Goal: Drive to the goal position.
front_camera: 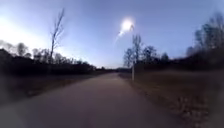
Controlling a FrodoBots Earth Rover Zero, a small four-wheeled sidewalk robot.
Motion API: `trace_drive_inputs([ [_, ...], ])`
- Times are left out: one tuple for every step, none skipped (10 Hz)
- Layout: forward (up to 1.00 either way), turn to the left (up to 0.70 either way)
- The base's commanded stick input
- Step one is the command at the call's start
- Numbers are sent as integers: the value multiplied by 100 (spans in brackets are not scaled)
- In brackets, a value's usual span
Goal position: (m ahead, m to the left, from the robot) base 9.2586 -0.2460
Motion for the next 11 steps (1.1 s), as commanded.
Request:
trace_drive_inputs([
  [100,0],
  [100,0],
  [100,0],
  [100,0],
  [100,0],
  [100,0],
  [100,0],
  [100,0],
  [100,0],
  [100,0],
  [100,0],
])
